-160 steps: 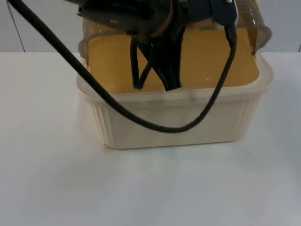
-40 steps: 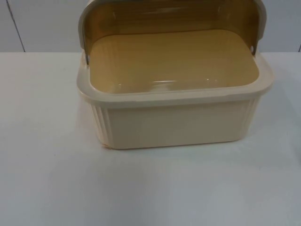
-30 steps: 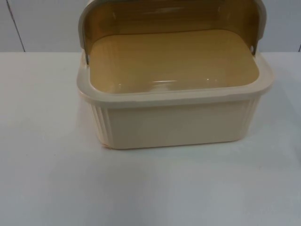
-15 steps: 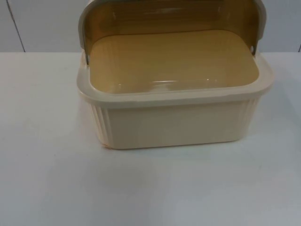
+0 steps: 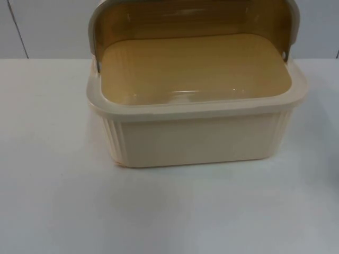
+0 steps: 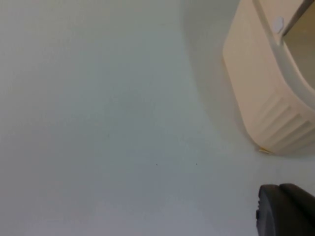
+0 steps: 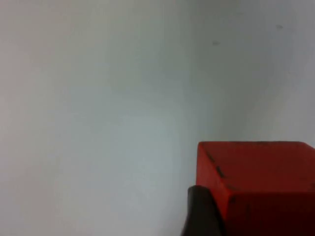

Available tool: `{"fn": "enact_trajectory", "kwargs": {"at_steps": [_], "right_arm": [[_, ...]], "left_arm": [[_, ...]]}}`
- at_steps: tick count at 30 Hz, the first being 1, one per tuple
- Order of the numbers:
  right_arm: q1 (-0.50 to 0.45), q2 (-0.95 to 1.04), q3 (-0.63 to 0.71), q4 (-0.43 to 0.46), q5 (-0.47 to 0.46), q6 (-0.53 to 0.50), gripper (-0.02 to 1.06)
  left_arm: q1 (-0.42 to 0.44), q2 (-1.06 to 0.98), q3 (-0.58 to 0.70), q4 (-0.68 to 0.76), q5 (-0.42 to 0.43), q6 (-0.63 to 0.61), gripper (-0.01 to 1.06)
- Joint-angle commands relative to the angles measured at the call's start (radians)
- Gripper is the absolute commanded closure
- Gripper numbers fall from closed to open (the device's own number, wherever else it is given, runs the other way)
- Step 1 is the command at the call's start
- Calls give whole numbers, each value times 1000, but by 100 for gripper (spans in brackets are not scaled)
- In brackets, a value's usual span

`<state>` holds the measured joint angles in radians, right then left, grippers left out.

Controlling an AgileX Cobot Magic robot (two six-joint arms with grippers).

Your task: Open the box lid with the left hand, place the block into the box with the right hand, then close the box lid with the left hand.

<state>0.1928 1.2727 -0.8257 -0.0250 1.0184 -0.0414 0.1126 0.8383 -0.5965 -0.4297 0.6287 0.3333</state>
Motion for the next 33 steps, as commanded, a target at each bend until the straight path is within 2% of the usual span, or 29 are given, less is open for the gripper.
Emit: {"fn": "enact_trajectory", "kwargs": {"at_steps": [1, 2, 3, 6, 7, 11, 12, 14, 16, 18, 23, 24, 26, 29, 33], "right_arm": [[85, -10, -43, 10, -15, 10, 105], [85, -10, -43, 10, -15, 10, 105], [145, -10, -71, 10, -41, 22, 105], [242, -8, -131, 10, -143, 30, 105], [242, -8, -131, 10, -143, 30, 105], [318, 35, -216, 2, -274, 30, 105], [318, 35, -216, 2, -274, 30, 105], [330, 83, -256, 2, -337, 30, 105], [330, 158, -289, 2, -437, 30, 105], [330, 169, -296, 2, -453, 30, 105], [330, 302, -331, 2, -595, 25, 105], [330, 302, -331, 2, -595, 25, 105], [330, 352, -331, 2, -679, 9, 104], [330, 379, -331, 2, -721, -15, 100], [330, 443, -331, 2, -834, -26, 86]], "left_arm": [[5, -10, 3, 1, -12, 1, 105], [5, -10, 3, 1, -12, 1, 105], [5, -10, 3, 1, -12, 1, 105], [5, -10, 3, 1, -12, 1, 105], [5, -10, 3, 1, -12, 1, 105], [5, -10, 3, 1, -14, 1, 105], [5, -10, 3, 1, -14, 1, 105], [5, -10, 3, 1, -14, 1, 105], [5, -10, 3, 1, -17, 1, 105], [5, -10, 3, 1, -19, 1, 105], [5, -10, 3, 1, -33, 1, 105], [5, -10, 3, 1, -33, 1, 105], [5, -10, 3, 1, -34, 1, 105], [5, -10, 3, 1, -34, 1, 105], [5, -8, 3, 1, -34, 1, 105]]}}
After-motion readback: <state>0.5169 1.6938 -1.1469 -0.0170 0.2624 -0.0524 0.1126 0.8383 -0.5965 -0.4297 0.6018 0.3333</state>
